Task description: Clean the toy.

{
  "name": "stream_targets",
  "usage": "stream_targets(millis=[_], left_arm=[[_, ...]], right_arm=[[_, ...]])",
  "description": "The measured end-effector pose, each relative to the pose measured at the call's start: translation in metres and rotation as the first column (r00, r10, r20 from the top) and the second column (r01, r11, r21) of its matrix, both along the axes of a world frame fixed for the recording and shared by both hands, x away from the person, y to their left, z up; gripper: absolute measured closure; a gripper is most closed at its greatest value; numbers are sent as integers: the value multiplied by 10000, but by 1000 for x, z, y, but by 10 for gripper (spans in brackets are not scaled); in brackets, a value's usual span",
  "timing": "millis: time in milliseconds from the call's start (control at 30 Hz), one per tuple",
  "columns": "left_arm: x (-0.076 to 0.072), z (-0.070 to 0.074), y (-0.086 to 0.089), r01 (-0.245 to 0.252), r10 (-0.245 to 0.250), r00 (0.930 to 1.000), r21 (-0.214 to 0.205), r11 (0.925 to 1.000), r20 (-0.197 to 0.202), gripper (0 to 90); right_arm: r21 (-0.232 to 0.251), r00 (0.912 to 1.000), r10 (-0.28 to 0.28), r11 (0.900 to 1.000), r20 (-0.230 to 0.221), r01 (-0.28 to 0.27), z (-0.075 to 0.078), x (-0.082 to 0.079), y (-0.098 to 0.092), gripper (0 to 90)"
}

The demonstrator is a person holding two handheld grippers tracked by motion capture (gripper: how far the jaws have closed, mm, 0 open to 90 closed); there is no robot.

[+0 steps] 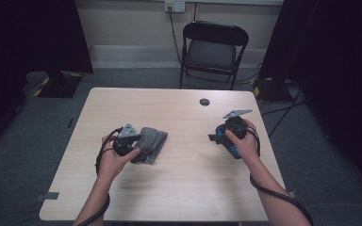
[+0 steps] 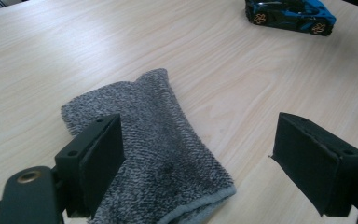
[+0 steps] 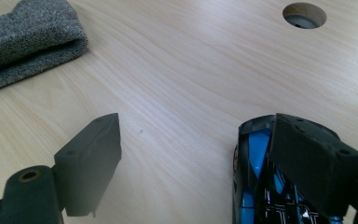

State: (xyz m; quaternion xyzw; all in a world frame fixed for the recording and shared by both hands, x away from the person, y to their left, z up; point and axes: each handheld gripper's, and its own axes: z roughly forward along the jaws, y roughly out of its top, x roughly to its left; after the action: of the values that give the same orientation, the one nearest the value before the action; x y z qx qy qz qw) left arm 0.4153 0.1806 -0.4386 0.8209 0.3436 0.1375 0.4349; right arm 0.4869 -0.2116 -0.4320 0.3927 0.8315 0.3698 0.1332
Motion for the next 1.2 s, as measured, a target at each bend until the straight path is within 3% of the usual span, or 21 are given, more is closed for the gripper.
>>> stream_targets(millis=[600, 1200], left_arm=[[-16, -6, -17, 472, -470, 9987, 63, 9989, -204, 159], [-37, -13, -45, 1143, -1132, 9927, 240, 9932, -413, 158]], right_arm=[[276, 9971, 727, 9969, 215, -733, 4, -18, 17, 152], [349, 9857, 1675, 9852, 191, -1681, -2, -41, 31, 152]])
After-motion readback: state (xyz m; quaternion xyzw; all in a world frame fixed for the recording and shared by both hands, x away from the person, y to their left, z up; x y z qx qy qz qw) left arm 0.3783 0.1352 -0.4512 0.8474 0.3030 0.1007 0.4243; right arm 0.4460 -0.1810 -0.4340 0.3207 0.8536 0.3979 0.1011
